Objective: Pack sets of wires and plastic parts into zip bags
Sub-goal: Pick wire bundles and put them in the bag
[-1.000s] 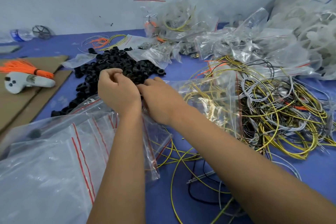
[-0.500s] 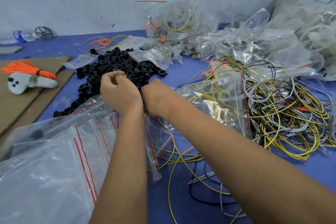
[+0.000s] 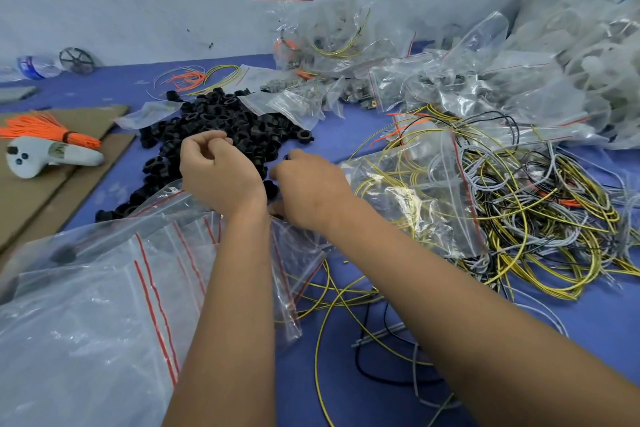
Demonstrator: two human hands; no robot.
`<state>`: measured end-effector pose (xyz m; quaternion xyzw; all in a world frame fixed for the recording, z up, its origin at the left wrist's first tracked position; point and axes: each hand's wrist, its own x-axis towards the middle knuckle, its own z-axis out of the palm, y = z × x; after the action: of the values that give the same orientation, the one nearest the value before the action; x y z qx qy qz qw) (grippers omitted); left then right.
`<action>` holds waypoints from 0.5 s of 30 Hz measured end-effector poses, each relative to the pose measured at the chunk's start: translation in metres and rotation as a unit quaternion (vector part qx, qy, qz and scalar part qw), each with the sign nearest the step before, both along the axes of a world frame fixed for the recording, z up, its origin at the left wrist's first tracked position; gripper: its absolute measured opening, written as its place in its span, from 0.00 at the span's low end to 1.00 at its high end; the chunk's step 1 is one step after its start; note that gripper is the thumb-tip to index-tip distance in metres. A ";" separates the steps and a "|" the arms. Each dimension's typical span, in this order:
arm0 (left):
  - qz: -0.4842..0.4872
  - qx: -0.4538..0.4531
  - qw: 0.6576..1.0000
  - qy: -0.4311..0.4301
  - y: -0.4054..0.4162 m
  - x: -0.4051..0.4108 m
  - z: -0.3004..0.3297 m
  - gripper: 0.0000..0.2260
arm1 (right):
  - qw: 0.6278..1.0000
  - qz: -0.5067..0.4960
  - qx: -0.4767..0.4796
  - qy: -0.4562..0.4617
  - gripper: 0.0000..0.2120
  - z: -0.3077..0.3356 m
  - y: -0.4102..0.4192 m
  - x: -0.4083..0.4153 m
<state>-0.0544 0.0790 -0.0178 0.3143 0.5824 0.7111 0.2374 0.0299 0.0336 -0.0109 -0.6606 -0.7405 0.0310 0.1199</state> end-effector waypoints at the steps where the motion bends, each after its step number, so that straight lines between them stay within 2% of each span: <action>1: -0.002 -0.002 1.000 0.002 -0.001 0.001 0.000 0.10 | 1.000 -0.001 -0.022 0.005 0.07 0.001 0.000 -0.001; 3: -0.004 -0.004 1.000 0.003 -0.002 0.001 0.000 0.09 | 0.999 0.008 -0.036 0.001 0.17 0.003 0.001 -0.003; 4: -0.004 -0.001 1.000 0.001 -0.003 0.001 0.000 0.09 | 0.999 0.013 -0.030 -0.006 0.18 0.006 0.000 -0.003; 10: 0.002 0.003 1.000 -0.001 -0.002 0.001 0.001 0.10 | 0.999 0.039 -0.009 0.004 0.08 0.009 -0.005 0.005; 15: -0.004 0.008 1.000 -0.004 -0.003 0.004 0.001 0.09 | 0.997 0.039 -0.052 -0.043 0.20 0.016 -0.009 0.009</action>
<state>-0.0505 0.0763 -0.0169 0.3156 0.5744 0.7159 0.2408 0.0388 0.0249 0.0051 -0.6375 -0.7673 0.0458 0.0524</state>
